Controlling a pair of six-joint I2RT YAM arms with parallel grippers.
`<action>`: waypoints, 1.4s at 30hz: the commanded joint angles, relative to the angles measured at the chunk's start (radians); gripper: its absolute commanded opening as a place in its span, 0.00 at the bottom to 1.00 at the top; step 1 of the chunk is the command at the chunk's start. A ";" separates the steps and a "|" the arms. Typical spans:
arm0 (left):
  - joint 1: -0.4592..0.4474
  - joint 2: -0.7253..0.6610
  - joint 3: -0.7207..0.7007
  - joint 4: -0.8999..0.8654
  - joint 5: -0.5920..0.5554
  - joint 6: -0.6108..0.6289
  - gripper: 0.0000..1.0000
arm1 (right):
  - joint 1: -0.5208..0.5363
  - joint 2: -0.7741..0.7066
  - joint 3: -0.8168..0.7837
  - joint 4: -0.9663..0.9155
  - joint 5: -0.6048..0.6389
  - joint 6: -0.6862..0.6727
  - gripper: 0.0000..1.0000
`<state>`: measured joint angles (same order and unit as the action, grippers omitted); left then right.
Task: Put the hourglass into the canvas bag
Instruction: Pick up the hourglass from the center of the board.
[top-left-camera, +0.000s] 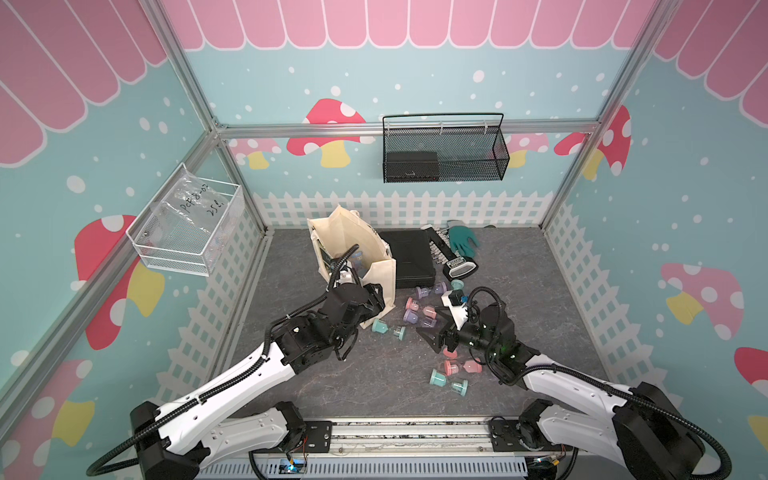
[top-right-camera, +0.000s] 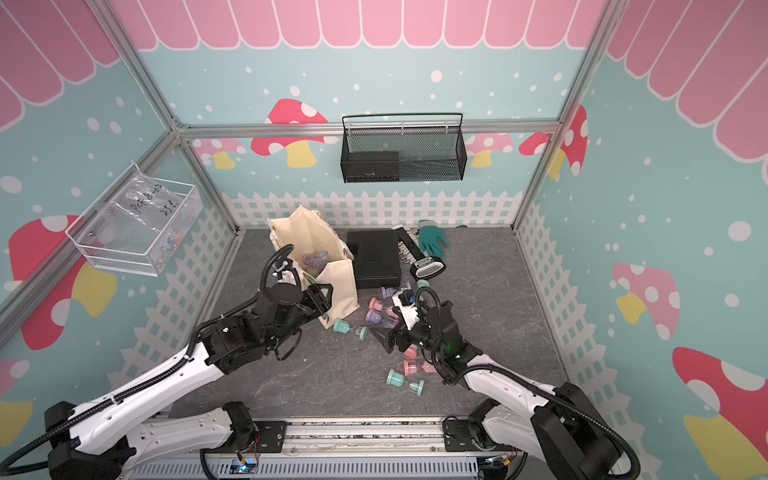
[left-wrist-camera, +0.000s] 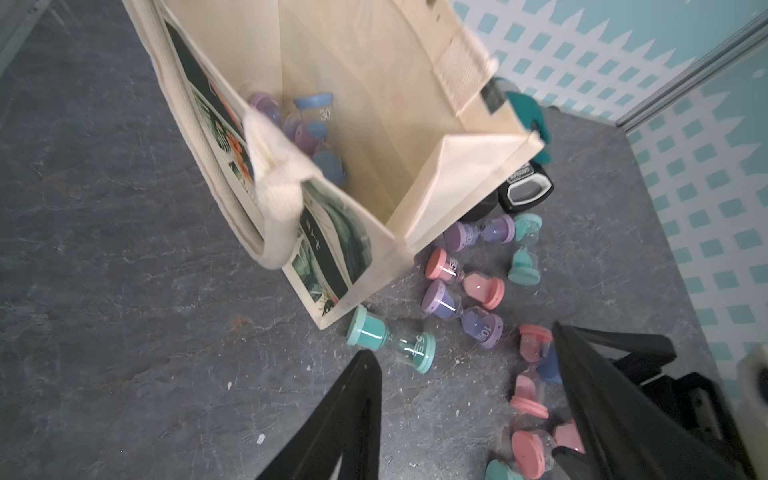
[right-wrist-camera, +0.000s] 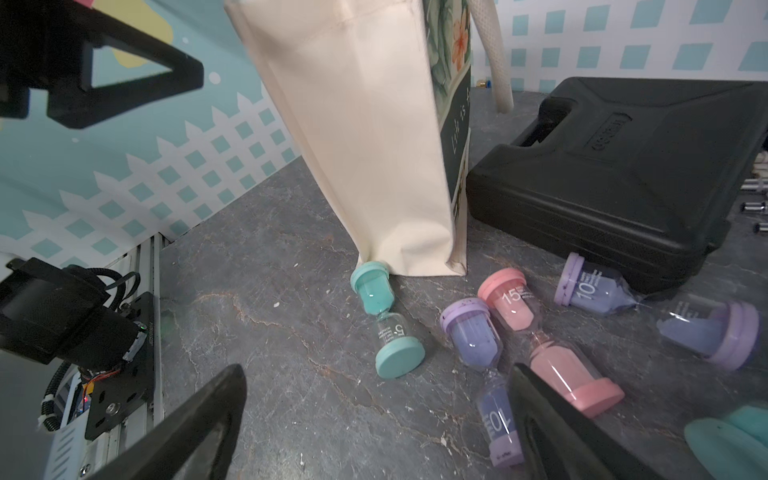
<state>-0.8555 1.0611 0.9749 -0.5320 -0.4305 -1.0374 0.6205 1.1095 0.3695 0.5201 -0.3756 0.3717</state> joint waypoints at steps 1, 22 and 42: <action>-0.013 0.030 -0.056 -0.008 0.031 -0.146 0.71 | -0.003 0.002 -0.020 0.016 0.003 0.000 0.99; -0.008 0.413 -0.114 0.186 0.076 -0.441 0.76 | -0.001 0.082 -0.092 0.234 -0.023 -0.039 1.00; 0.029 0.645 -0.048 0.146 0.002 -0.536 0.76 | 0.000 0.071 -0.113 0.248 0.018 -0.048 1.00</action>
<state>-0.8387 1.6852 0.9089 -0.3702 -0.3862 -1.5288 0.6209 1.1877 0.2714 0.7353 -0.3664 0.3405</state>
